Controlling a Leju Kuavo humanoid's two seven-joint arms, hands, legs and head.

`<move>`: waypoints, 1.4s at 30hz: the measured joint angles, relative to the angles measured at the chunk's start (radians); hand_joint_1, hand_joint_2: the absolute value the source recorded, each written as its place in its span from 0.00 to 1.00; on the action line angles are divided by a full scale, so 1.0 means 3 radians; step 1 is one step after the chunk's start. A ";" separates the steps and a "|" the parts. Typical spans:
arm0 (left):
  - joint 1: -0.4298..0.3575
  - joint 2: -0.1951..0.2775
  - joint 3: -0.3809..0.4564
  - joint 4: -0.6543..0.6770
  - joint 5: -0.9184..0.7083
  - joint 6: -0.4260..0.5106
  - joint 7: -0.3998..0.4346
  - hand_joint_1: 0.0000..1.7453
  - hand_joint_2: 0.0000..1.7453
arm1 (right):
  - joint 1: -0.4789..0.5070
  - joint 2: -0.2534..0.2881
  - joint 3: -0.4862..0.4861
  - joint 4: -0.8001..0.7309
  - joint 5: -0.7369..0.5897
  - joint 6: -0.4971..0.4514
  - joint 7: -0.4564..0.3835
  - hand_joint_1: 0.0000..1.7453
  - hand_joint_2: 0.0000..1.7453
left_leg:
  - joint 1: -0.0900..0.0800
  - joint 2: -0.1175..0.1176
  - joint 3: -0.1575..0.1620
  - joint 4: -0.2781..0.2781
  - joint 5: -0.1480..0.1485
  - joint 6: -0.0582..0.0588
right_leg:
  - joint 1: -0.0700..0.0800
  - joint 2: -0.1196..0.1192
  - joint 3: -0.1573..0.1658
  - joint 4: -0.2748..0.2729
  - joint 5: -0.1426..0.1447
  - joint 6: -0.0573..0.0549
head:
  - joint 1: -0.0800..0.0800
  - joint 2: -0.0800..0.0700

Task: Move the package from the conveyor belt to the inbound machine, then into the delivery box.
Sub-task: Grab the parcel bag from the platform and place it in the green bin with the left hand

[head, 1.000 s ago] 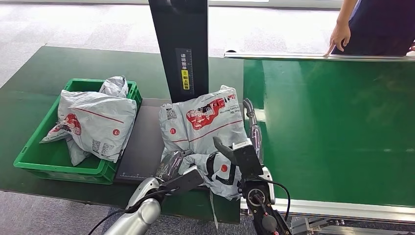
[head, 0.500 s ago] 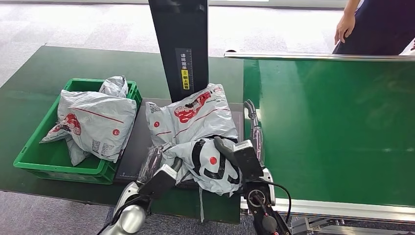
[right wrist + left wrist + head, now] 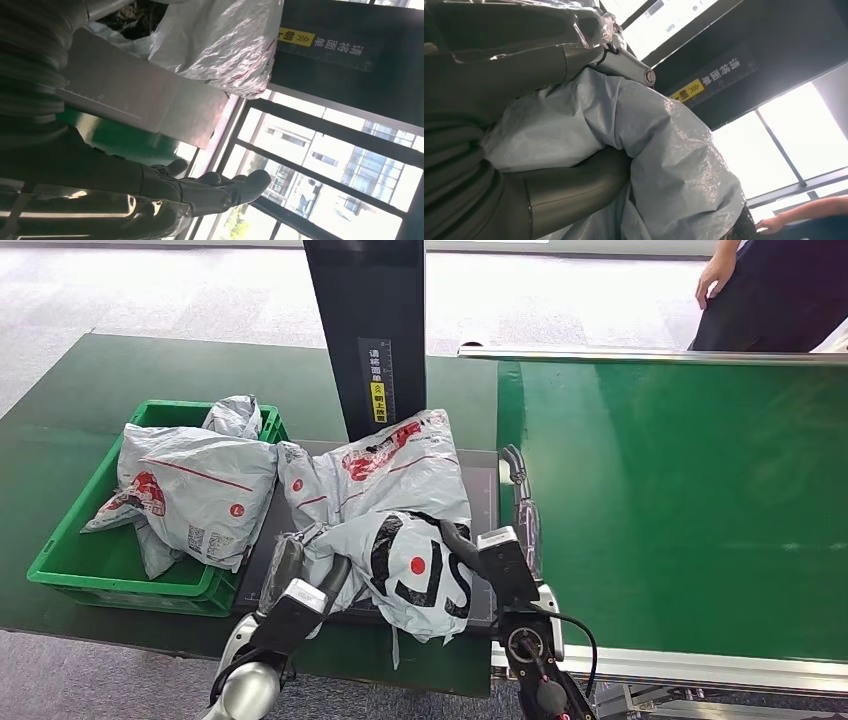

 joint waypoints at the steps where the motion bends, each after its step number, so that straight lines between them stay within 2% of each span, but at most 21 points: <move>1: 0.0005 0.0004 0.0007 -0.0025 0.0018 0.0011 -0.0008 0.91 1.00 | 0.0003 0.0000 -0.0005 0.0000 0.0002 -0.0010 -0.0002 0.00 1.00 | 0.0000 0.0000 0.0000 0.0000 0.0000 0.0000 | 0.0000 0.0000 0.0000 0.0000 0.0000 0.0000 | 0.0000 0.0000; 9: 0.0037 0.0041 0.0070 -0.0195 0.0105 0.0085 -0.0059 0.87 1.00 | 0.0050 -0.0003 -0.0042 0.0000 0.0018 -0.0038 -0.0003 0.00 1.00 | 0.0000 0.0000 0.0000 0.0000 0.0000 0.0000 | 0.0000 0.0000 0.0000 0.0000 0.0000 0.0000 | 0.0000 0.0000; 27: 0.0130 0.0077 0.0139 -0.0415 0.0129 0.0199 -0.0096 0.85 1.00 | 0.0097 -0.0010 -0.0077 0.0000 0.0000 -0.0049 -0.0004 0.00 1.00 | 0.0000 0.0000 0.0000 0.0000 0.0000 0.0000 | 0.0000 0.0000 0.0000 0.0000 0.0000 0.0000 | 0.0000 0.0000; 42: 0.0157 0.0093 0.0443 -0.0580 0.0129 0.0505 -0.0145 0.82 1.00 | 0.0137 -0.0010 -0.0080 0.0000 -0.0003 -0.0084 -0.0004 0.00 1.00 | 0.0000 0.0000 0.0000 0.0000 0.0000 0.0000 | 0.0000 0.0000 -0.0001 0.0000 0.0000 0.0000 | -0.0001 0.0000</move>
